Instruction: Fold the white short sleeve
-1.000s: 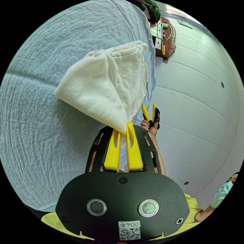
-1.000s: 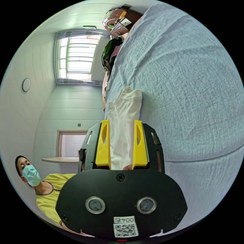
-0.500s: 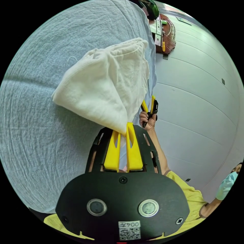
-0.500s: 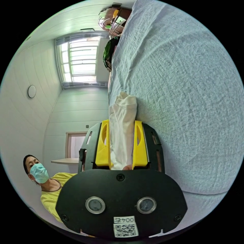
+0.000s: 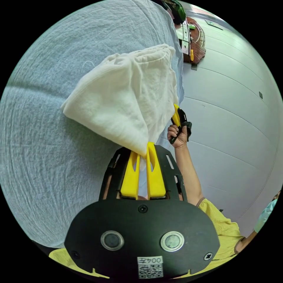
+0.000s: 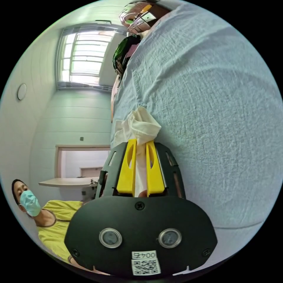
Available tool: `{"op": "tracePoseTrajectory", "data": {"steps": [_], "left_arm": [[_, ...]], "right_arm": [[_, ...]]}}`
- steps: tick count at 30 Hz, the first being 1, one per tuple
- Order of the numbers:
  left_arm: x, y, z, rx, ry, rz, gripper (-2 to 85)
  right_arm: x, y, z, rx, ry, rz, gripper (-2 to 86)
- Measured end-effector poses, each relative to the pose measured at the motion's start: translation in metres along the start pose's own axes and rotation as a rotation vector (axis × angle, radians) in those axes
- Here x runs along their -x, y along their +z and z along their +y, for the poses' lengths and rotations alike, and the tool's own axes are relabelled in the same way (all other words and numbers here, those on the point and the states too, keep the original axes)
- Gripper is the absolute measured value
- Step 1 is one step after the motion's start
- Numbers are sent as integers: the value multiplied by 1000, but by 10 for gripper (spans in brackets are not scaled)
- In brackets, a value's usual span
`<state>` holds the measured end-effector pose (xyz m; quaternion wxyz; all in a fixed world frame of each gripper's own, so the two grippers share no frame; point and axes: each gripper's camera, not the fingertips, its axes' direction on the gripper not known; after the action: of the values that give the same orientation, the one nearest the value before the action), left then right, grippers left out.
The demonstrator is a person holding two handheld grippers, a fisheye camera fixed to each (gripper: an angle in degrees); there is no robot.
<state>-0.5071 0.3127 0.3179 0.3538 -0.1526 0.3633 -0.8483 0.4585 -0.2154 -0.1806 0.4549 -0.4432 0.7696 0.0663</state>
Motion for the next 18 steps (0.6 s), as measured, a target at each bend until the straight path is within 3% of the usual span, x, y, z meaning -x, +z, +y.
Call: {"op": "tracePoseTrajectory", "data": {"steps": [5,11,18], "left_arm": [[-37,-13,47,-34,176,-174,54],[-90,-45,112,-94,406,-266,52],[-133,-113,205,-174,600,-229,51]], "right_arm": [[95,29,39,-76,-185,390,41],[208,76,96,-109,-464,684,37],[302,102,160,-205,-616,785,35]]}}
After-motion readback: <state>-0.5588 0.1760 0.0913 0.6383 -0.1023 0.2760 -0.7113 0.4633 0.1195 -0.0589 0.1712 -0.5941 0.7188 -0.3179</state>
